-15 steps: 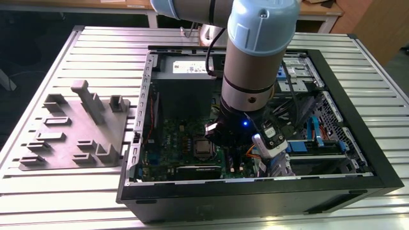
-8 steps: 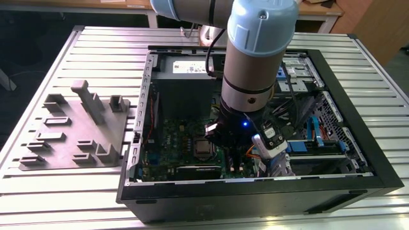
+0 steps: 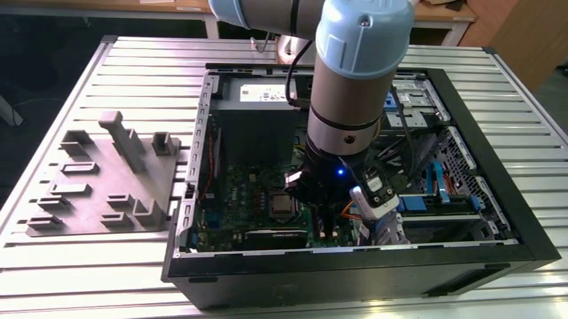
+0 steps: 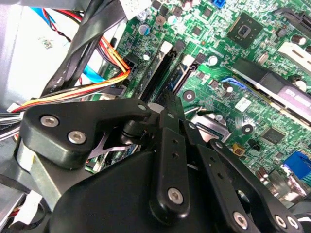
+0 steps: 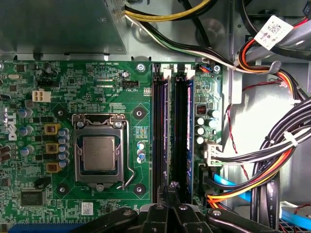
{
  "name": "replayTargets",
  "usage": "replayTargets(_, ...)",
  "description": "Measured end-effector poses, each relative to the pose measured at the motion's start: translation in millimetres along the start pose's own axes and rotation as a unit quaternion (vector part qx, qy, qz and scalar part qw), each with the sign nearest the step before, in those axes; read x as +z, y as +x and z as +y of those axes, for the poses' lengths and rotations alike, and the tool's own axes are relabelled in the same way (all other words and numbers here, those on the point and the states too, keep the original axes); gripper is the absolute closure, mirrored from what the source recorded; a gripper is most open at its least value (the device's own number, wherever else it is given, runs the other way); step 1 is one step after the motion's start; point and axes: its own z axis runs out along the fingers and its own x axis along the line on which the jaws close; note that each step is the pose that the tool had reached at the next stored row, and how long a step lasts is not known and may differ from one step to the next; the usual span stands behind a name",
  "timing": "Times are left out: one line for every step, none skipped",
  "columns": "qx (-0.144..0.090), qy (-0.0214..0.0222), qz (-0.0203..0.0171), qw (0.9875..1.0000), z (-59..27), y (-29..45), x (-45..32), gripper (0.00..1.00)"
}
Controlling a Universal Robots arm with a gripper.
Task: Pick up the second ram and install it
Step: 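Press down the second ram until it locks into place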
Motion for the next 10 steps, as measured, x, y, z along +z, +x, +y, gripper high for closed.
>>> replayTargets(0.000,0.0000,0.0000,1.0000,0.0,0.0,0.1,0.90)
replayTargets(0.000,0.0000,0.0000,1.0000,0.0,0.0,-0.1,0.90)
replayTargets(0.000,-0.0007,-0.0002,1.0000,0.1,-0.1,-1.1,0.90)
replayTargets(0.000,-0.0017,-0.0005,1.0000,0.3,-0.2,-2.7,0.90)
replayTargets(0.000,-0.0015,-0.0004,1.0000,0.2,-0.2,-5.7,0.90)
replayTargets(0.000,-0.0005,-0.0001,1.0000,-0.3,-0.3,-10.2,0.90)
replayTargets(0.000,-0.0003,-0.0001,1.0000,-0.5,-0.4,-14.6,0.90)
replayTargets(0.000,-0.0003,-0.0001,1.0000,-0.7,-0.5,-18.2,0.90)
replayTargets(0.000,-0.0003,-0.0001,1.0000,-0.9,-0.6,-21.3,0.90)
replayTargets(0.000,-0.0001,0.0000,1.0000,-1.0,-0.7,-23.6,0.90)
